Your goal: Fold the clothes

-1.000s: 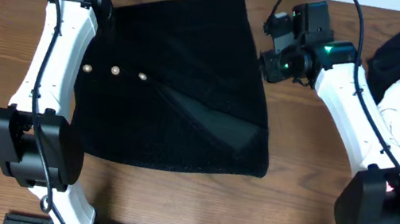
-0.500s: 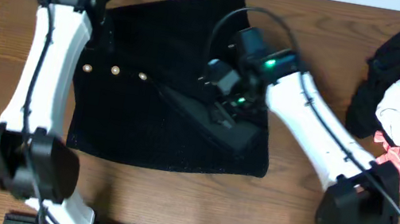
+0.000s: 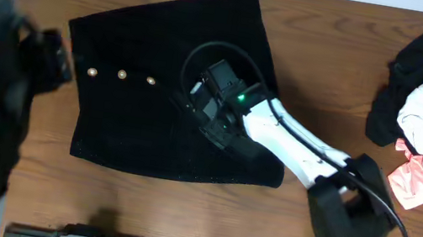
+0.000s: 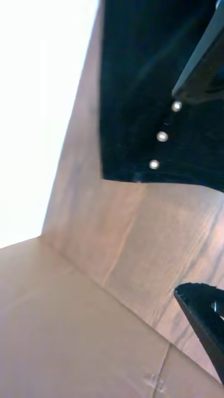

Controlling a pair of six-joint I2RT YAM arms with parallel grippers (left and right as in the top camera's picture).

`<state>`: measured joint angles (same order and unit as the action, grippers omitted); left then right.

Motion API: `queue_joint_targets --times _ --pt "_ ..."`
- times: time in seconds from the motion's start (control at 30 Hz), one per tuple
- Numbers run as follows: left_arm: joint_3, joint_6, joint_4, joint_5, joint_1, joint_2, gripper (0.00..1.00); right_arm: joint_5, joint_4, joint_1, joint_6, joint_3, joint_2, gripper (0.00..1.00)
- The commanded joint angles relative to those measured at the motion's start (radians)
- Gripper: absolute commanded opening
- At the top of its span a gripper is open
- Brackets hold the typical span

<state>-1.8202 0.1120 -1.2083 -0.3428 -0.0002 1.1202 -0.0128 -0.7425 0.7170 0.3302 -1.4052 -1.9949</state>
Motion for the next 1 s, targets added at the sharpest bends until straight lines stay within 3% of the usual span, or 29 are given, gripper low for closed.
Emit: queue_joint_targets --times 0.0,0.07,0.27,0.53,0.77,0.87,0.97 --pt "-0.012 0.021 -0.005 -0.001 0.004 -0.077 0.94 -0.124 -0.005 -0.003 -0.031 0.011 -0.050 0.63" --pt "-0.012 0.021 -0.005 -0.001 0.004 -0.106 0.94 -0.136 -0.004 -0.003 -0.048 0.011 -0.064 0.60" --pt "-0.011 0.022 -0.013 -0.001 0.004 -0.123 0.94 -0.267 0.007 -0.003 -0.128 0.011 -0.066 0.26" --pt "-0.011 0.025 -0.047 0.005 0.004 -0.043 0.94 -0.488 0.015 -0.010 -0.101 -0.006 -0.062 0.06" --pt "-0.011 0.025 -0.082 0.021 0.004 0.035 0.94 -0.585 0.039 -0.059 -0.089 -0.042 -0.060 0.06" --pt "-0.011 0.024 -0.080 0.021 0.004 0.046 0.94 -0.392 -0.082 -0.070 -0.028 -0.089 -0.044 0.17" --pt "-0.012 0.024 -0.074 0.021 0.004 0.042 0.95 -0.098 -0.177 -0.068 0.008 -0.125 -0.007 0.41"
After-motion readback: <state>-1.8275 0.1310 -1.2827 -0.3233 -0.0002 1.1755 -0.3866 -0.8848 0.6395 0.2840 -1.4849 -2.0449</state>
